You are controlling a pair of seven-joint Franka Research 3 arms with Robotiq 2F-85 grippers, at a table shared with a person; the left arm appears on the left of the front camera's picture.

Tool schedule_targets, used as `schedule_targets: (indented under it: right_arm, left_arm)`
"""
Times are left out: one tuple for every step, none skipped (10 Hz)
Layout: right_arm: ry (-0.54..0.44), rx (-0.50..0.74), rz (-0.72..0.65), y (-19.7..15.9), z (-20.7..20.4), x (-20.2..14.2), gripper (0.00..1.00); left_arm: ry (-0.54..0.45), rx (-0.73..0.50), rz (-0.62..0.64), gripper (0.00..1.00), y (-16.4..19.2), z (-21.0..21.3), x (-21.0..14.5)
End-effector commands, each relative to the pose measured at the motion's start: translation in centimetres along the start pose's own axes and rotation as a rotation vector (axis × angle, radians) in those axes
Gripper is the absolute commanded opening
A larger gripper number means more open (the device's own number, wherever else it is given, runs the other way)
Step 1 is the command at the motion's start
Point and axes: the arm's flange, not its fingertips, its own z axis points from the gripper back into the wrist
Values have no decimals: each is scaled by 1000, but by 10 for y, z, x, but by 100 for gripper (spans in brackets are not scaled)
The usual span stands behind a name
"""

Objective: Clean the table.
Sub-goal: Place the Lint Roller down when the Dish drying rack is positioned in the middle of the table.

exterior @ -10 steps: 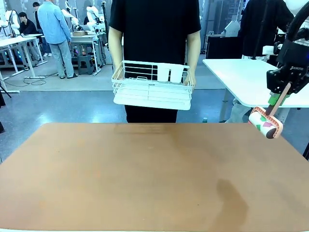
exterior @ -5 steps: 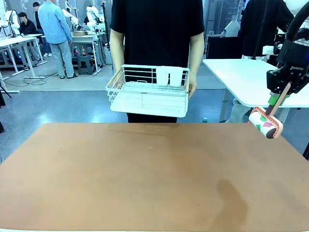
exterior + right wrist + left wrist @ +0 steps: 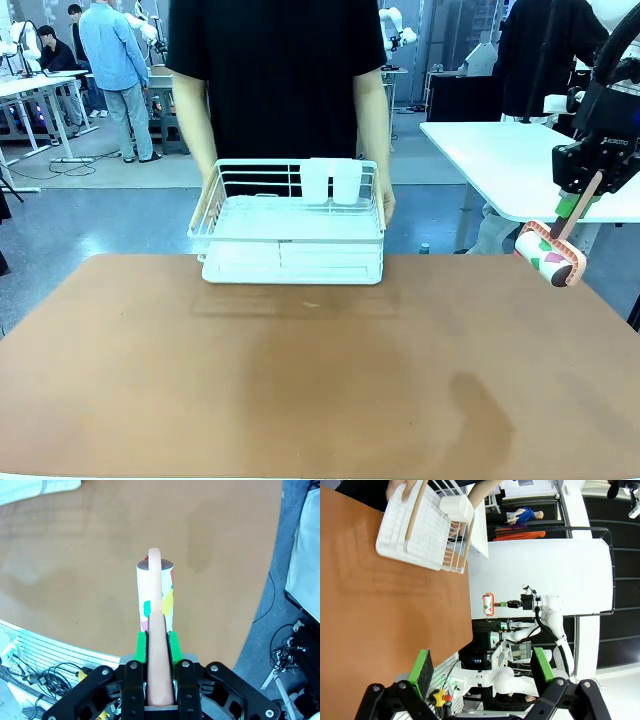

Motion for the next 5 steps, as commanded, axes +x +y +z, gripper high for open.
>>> schedule_targets:
  right_arm:
    - [-2, 5, 4, 1, 2, 2, 21]
    - [-2, 5, 4, 1, 2, 2, 21]
    - [-2, 5, 4, 1, 2, 2, 21]
    - [-2, 5, 4, 1, 2, 2, 21]
    - [-2, 5, 4, 1, 2, 2, 21]
  left_arm:
    - [0, -16, -9, 100, -1, 3, -2]
    - [0, -16, -9, 100, -1, 3, -2]
    - [0, -16, -9, 100, -1, 3, -2]
    - [0, -16, -9, 100, -1, 3, -2]
    - [0, -16, -9, 100, -1, 3, -2]
